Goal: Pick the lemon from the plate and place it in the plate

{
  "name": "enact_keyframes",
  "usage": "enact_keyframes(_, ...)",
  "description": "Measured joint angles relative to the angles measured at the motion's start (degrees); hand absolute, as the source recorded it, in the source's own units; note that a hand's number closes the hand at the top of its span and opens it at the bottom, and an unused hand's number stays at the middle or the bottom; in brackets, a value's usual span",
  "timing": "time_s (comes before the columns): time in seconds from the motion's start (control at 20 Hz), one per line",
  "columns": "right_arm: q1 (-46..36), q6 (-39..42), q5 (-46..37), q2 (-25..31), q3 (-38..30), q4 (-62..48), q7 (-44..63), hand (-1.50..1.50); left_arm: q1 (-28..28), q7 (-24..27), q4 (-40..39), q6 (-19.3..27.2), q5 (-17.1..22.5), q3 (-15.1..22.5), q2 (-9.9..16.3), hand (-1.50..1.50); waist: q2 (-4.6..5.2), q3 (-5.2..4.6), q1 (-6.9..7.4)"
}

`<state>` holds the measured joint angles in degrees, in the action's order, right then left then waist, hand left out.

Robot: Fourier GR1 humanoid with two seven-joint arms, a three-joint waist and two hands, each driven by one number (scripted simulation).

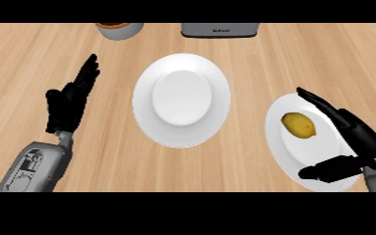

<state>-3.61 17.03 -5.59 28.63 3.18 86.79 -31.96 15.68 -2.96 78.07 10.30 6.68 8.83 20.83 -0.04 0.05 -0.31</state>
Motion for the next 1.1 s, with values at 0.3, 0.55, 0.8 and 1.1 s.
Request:
enact_keyframes(0.3,-0.71,4.22,-1.69,9.84,-5.22,3.86,4.81,-1.5,0.26,-0.26,-0.04,-0.2,-0.79,-0.53,-0.57,0.0,-0.06,-0.1,-0.12)
enact_keyframes(0.55,-2.9,9.97,-5.43,17.17,-5.15,3.67,10.35,-1.5,1.14,-0.54,-0.61,-0.37,-1.24,-0.87,-1.18,0.0,0.02,-0.11,0.2)
enact_keyframes(0.8,-6.12,14.83,-8.46,19.78,-4.6,2.23,14.08,-1.5,0.1,-1.32,0.62,-0.49,-2.24,-0.71,-2.41,0.0,0.05,-0.09,0.49)
enact_keyframes(1.1,-10.8,17.35,-14.13,16.16,-2.03,-2.44,15.73,-1.5,-0.51,-1.82,2.09,-1.72,-3.66,-1.93,-3.29,0.0,0.08,-0.06,0.62)
